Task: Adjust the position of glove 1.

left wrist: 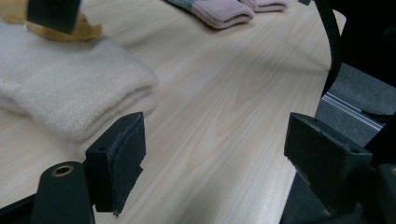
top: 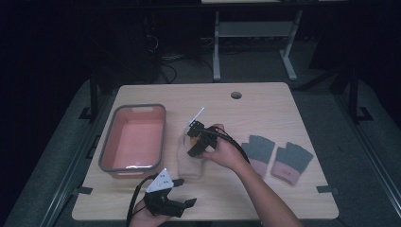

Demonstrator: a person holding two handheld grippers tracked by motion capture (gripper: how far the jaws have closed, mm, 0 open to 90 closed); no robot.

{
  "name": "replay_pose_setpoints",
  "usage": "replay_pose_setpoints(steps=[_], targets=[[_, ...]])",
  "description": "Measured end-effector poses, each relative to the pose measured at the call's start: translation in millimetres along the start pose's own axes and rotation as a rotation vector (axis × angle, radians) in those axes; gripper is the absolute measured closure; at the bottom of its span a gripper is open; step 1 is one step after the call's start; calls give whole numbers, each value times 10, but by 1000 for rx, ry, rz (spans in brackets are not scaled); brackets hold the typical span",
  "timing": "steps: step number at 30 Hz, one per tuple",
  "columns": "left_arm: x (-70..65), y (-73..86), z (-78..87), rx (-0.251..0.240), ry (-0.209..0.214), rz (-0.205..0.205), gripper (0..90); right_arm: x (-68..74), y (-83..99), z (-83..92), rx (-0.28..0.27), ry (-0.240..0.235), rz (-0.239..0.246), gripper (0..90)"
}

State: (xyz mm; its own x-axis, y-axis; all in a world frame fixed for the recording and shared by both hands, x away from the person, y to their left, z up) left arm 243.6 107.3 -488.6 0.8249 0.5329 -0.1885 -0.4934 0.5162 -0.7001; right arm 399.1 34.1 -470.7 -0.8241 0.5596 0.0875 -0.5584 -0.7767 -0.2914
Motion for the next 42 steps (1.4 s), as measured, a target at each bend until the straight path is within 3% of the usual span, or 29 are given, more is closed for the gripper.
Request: replay_pose_setpoints(steps=[3, 7, 15, 22, 30, 42], targets=[[0, -1, 2, -1, -1, 0, 208, 34, -61, 24, -14, 5, 18, 410], [5, -2, 6, -3, -1, -2, 207, 94, -144, 12, -18, 1, 38, 490], [-8, -3, 9, -3, 4, -1, 208, 194, -264, -108, -3, -17, 80, 557], [-12, -5, 10, -5, 4, -1, 208, 224, -267, -264, 47, 6, 118, 525], [-23, -3, 1, -3, 4, -3, 208, 217, -232, -351, 45, 80, 187, 512], [-23, -3, -17, 1, 5, -5, 208, 105, -52, -288, 47, 87, 165, 513]])
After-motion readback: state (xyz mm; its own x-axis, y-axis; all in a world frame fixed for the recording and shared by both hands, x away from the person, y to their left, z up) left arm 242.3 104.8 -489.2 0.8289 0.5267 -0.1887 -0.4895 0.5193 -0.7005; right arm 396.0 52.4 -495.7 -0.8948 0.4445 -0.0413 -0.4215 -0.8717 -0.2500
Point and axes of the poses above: each handheld gripper's, and its own axes: z roughly backward along the jaws, y roughly out of its underside, x roughly to its left, the point moved 8 cm from there along -z, roughly forward along the jaws, and after that the axes turned 10 degrees about x, right-handed, at the moved point
